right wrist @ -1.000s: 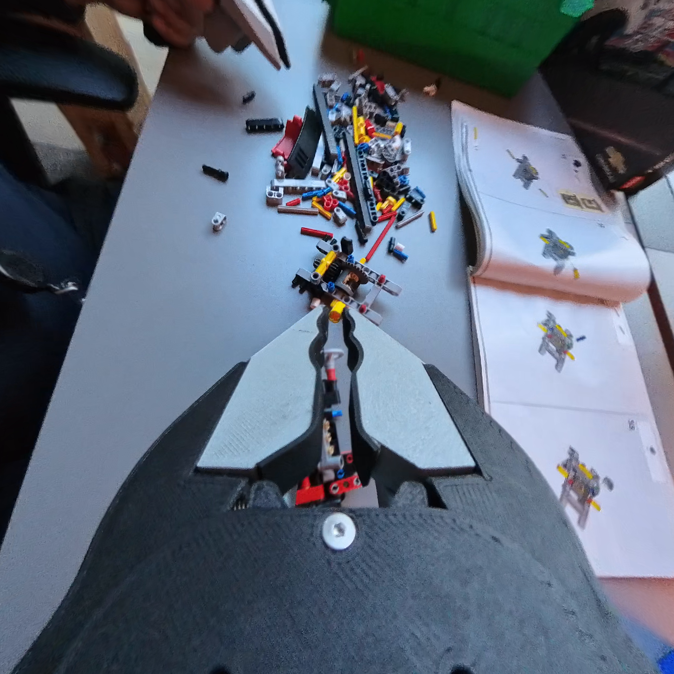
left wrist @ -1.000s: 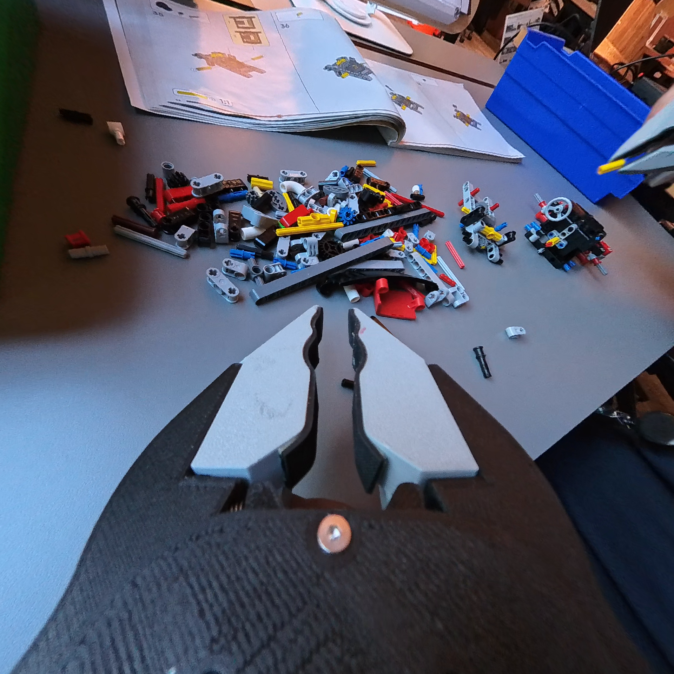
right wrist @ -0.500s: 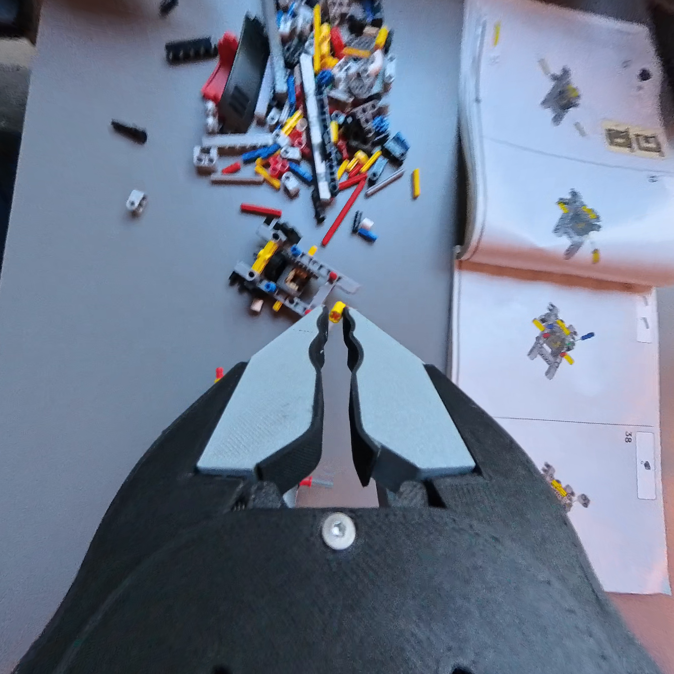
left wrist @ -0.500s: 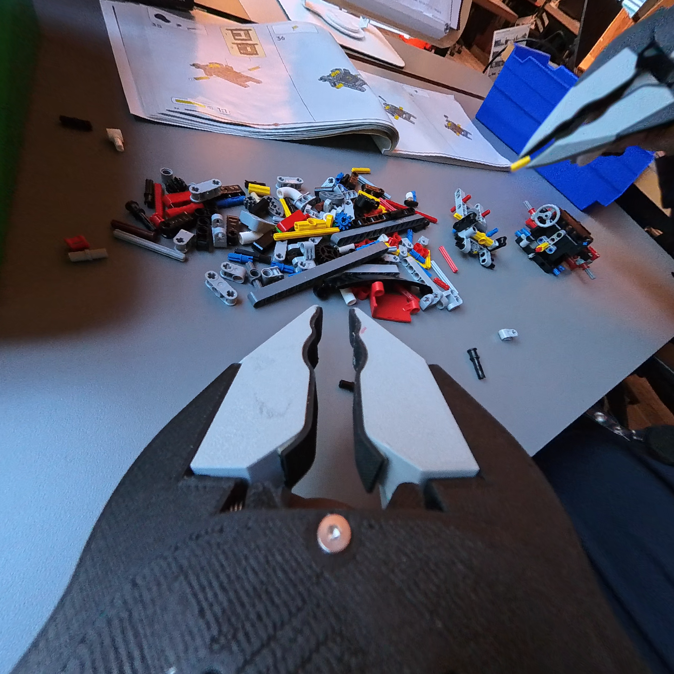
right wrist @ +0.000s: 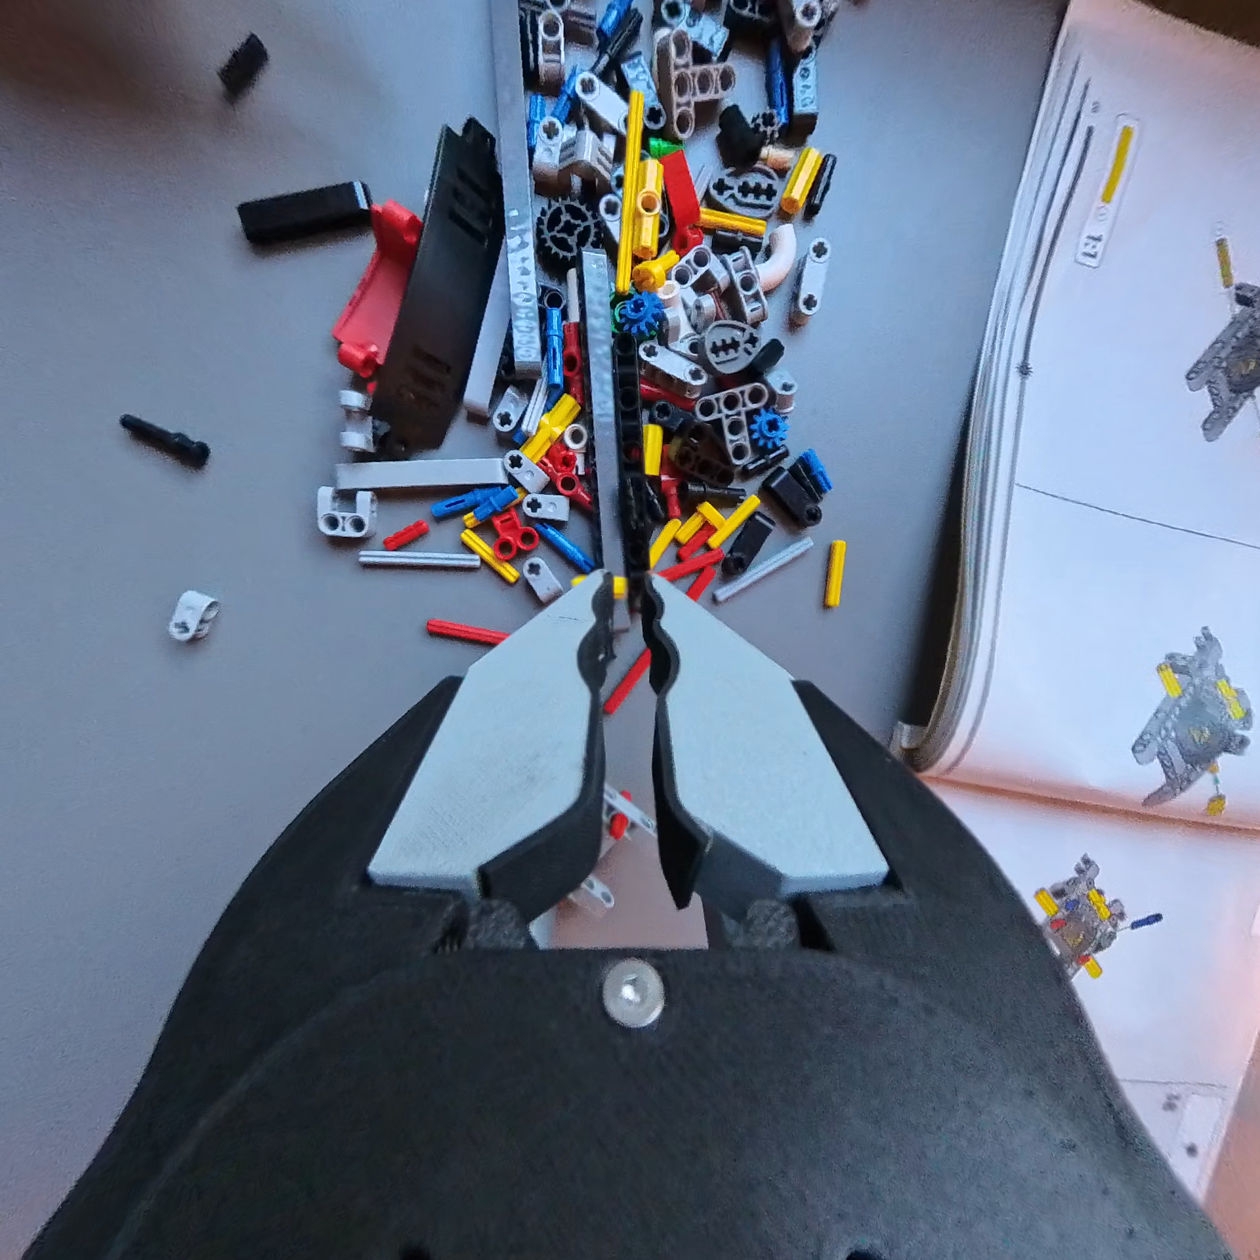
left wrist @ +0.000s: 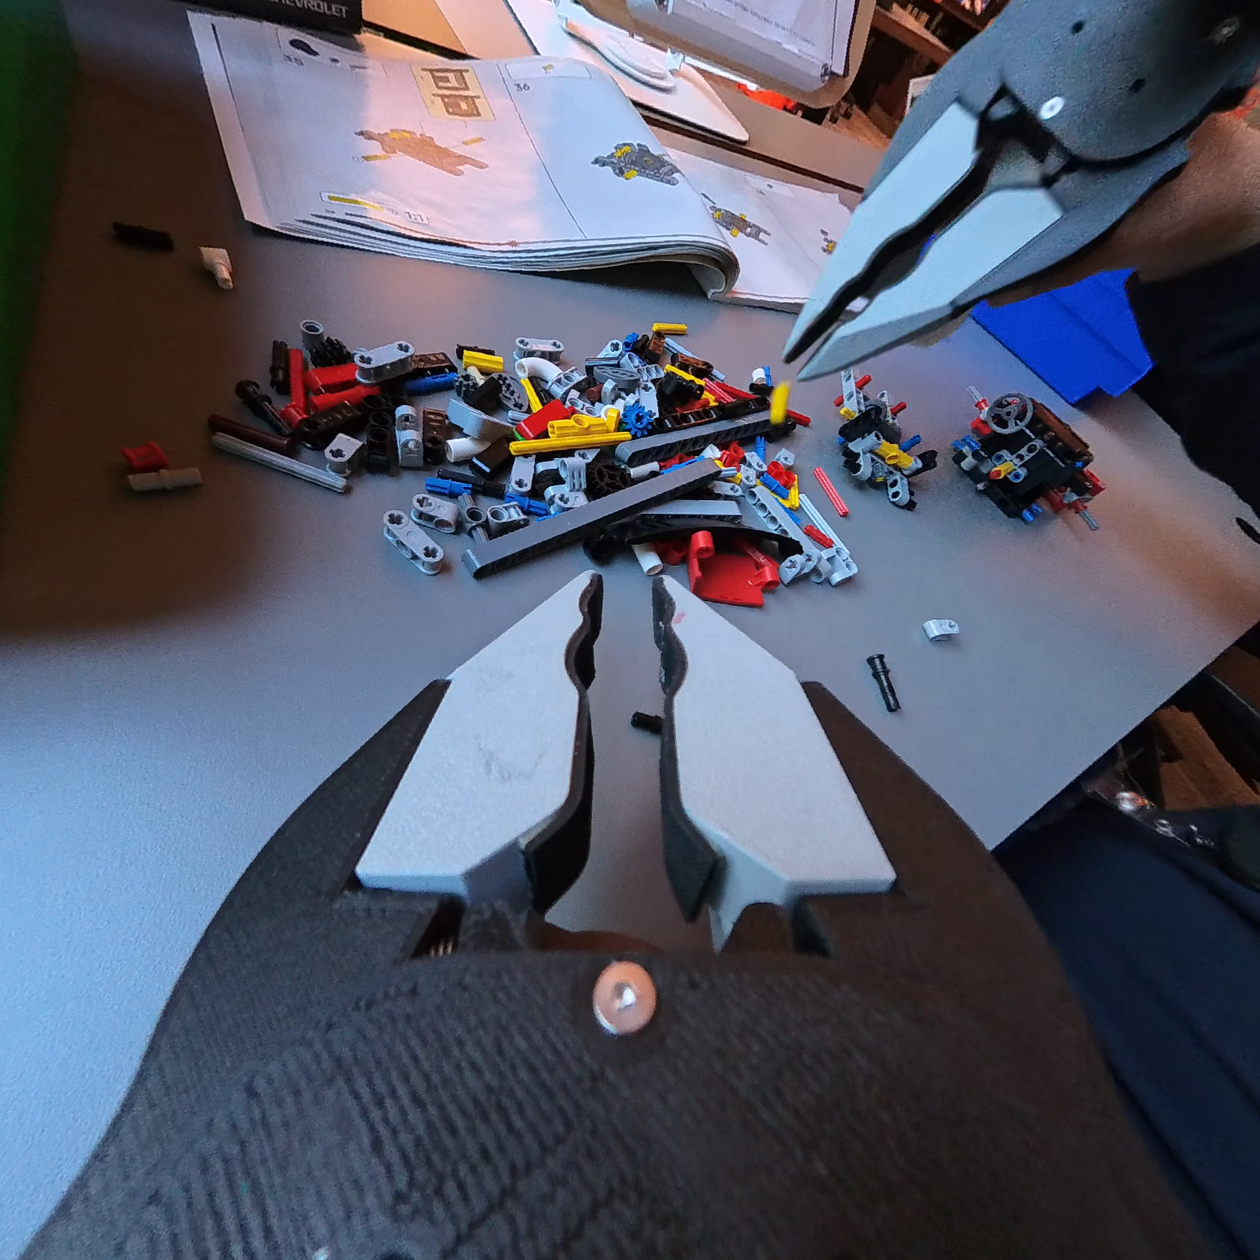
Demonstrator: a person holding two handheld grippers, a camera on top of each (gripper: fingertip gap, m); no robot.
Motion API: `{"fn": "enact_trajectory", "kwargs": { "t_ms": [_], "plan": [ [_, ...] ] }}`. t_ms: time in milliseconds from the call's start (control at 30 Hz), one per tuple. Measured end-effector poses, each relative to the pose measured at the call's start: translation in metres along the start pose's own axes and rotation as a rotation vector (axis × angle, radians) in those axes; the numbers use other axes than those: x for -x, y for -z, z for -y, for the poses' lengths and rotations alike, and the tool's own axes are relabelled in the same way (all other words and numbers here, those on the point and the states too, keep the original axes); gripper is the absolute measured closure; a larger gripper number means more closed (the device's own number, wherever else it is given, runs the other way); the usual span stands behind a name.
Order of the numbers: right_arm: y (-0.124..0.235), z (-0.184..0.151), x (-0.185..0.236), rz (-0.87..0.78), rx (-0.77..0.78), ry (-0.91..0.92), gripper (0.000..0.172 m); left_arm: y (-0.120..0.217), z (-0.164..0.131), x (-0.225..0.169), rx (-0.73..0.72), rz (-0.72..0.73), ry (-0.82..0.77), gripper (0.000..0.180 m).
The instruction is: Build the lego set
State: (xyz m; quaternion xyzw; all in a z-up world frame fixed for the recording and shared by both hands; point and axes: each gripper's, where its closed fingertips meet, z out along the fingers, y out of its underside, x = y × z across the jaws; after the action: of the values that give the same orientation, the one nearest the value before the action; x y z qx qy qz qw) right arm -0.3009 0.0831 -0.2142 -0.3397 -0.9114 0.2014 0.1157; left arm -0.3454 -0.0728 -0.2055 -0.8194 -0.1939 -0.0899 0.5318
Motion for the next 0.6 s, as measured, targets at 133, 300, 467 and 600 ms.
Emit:
{"fn": "enact_trajectory", "kwargs": {
  "t_ms": [133, 300, 467, 600],
  "plan": [
    [-0.004, 0.010, 0.005, 0.019, -0.021, -0.018, 0.163, 0.001, 0.002, 0.000, -0.013, -0.009, 0.006, 0.169],
    [0.029, 0.001, -0.010, -0.112, -0.045, -0.074, 0.160, 0.003, 0.004, 0.000, -0.031, -0.018, 0.025, 0.169],
    [0.103, -0.046, 0.002, -0.204, -0.236, -0.225, 0.159, 0.003, 0.004, 0.000, -0.033, -0.013, 0.016, 0.169],
    [0.137, -0.128, 0.024, -0.266, -0.305, -0.388, 0.156, 0.002, 0.003, 0.000, -0.023, -0.012, 0.017, 0.169]
  ]
}}
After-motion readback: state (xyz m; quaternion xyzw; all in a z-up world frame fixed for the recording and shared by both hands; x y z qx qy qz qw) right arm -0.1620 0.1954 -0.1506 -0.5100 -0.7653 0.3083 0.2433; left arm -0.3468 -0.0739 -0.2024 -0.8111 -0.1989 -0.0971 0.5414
